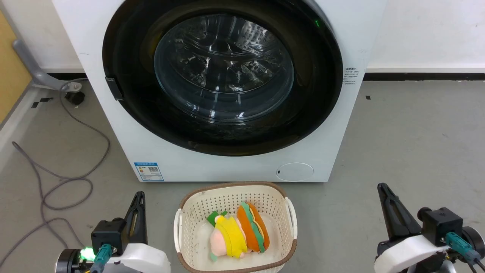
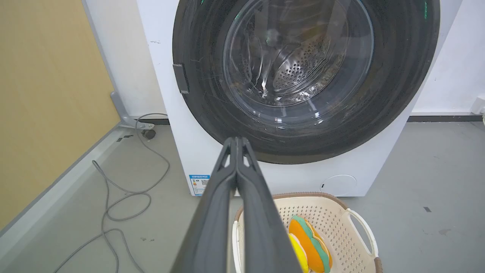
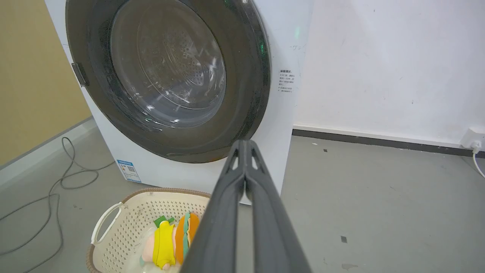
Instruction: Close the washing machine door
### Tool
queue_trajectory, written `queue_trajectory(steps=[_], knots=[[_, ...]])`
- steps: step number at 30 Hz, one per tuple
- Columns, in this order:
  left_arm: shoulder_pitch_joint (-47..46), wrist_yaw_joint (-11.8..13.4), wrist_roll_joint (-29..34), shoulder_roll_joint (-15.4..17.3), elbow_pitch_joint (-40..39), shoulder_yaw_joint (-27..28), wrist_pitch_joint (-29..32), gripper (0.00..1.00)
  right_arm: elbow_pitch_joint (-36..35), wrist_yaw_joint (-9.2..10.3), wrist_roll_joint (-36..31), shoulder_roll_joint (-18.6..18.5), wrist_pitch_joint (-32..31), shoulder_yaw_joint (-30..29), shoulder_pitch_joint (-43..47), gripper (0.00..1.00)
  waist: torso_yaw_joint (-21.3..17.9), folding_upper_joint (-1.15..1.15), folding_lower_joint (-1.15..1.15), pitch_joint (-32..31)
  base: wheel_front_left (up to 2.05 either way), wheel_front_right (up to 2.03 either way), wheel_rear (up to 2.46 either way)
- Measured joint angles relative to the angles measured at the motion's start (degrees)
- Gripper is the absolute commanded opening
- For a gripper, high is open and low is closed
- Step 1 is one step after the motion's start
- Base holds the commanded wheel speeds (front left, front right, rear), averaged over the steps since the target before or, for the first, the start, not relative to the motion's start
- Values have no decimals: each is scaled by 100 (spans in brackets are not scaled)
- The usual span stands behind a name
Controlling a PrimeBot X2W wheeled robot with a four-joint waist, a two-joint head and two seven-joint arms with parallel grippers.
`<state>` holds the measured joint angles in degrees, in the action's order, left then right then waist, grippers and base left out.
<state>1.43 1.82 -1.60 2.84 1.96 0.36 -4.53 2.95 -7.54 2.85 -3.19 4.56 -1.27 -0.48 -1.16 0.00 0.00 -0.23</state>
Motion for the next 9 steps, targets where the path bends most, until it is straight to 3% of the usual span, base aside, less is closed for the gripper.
queue_trajectory(steps=[9], knots=[[-3,-48,10,0,-42,-9,107,0,-56,0,-82,0,-112,27,1,0,28,0,0,5,0,0,0]])
